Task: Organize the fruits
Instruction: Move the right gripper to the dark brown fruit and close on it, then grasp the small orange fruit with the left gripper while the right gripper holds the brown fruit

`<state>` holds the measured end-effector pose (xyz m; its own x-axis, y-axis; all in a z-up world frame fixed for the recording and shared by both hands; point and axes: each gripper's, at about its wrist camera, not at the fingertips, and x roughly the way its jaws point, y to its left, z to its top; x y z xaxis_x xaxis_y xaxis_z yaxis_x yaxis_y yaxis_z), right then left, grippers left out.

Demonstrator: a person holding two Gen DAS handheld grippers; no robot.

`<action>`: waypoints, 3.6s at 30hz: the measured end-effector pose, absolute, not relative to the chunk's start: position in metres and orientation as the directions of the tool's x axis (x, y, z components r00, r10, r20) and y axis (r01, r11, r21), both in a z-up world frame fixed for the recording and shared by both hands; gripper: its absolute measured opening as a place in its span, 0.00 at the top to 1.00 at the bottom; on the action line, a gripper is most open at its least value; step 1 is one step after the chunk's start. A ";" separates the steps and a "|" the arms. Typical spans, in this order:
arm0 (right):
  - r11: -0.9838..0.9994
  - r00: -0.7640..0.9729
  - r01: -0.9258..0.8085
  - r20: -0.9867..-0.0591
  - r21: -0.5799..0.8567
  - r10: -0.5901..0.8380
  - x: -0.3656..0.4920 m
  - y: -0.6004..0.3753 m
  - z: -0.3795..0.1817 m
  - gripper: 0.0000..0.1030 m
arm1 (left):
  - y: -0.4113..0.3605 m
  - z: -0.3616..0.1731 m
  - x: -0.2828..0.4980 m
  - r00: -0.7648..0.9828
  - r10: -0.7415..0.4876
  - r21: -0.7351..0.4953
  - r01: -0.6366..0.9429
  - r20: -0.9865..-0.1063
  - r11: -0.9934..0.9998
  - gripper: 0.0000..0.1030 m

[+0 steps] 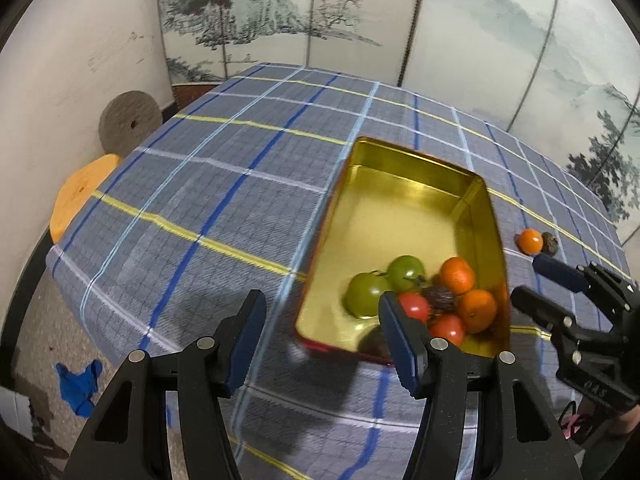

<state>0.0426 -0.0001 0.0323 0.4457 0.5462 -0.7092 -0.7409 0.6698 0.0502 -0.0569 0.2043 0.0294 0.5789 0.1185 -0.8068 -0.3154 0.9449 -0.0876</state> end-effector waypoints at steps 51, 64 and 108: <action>0.893 0.566 -0.450 -0.778 -0.014 0.273 0.184 -0.136 -0.035 0.63 | 0.028 0.006 0.091 0.528 -0.065 -0.080 -0.005 -0.846 0.997 0.42; 0.916 0.583 -0.400 -0.777 -0.020 0.238 0.160 -0.170 -0.034 0.64 | 0.005 -0.001 0.097 0.540 -0.070 -0.069 0.024 -0.839 0.997 0.42; 0.957 0.607 -0.291 -0.776 -0.013 0.173 0.130 -0.231 -0.033 0.62 | -0.029 -0.046 0.139 0.472 -0.092 -0.065 0.074 -0.877 0.995 0.62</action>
<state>0.1301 -0.2315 -0.0328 0.6066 0.1734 -0.7758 -0.2907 0.9567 -0.0134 0.1391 -0.0291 -0.0465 0.4717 -0.0919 -0.8770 0.0739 0.9952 -0.0645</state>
